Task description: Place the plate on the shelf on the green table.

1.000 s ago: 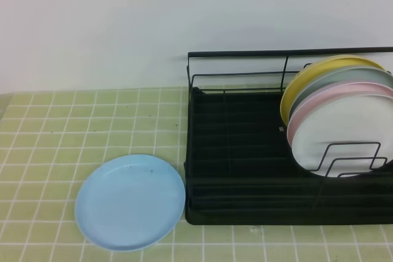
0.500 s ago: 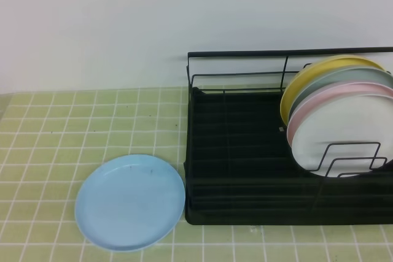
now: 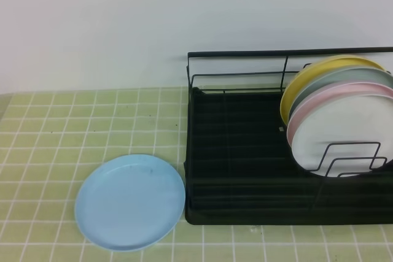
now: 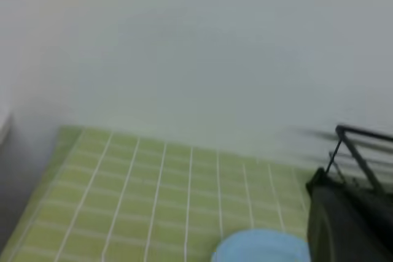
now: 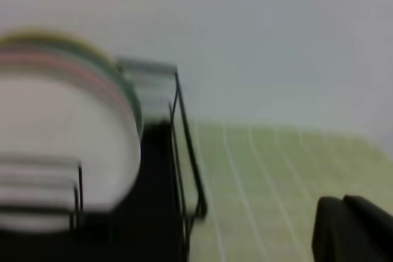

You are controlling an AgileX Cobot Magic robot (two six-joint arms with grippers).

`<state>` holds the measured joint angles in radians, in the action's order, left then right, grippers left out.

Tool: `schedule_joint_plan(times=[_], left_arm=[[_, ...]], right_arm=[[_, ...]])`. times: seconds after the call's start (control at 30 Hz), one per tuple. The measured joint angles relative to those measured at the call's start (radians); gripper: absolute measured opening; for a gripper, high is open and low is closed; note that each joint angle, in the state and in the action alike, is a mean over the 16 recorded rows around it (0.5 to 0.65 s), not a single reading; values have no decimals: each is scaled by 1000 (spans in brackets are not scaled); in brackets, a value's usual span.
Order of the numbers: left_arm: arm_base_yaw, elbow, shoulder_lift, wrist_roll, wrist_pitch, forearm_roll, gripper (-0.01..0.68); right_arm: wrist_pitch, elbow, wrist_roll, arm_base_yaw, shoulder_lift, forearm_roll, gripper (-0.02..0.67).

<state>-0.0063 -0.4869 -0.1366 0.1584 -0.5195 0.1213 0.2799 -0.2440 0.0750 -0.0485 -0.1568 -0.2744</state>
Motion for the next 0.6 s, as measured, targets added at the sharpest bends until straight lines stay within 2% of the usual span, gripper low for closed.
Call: schedule_joint_plan(times=[0.13, 0.23, 0.6], left_arm=[[0, -104, -152, -16, -117, 31, 9], [0, -189, -292, -54, -200, 46, 50], [0, -491, -825, -273, -425, 142, 337]], right_arm=[[62, -2, -44, 0, -67, 41, -3], [101, -2, -77, 1, -109, 76, -3], [133, -2, -135, 1, -175, 142, -3]])
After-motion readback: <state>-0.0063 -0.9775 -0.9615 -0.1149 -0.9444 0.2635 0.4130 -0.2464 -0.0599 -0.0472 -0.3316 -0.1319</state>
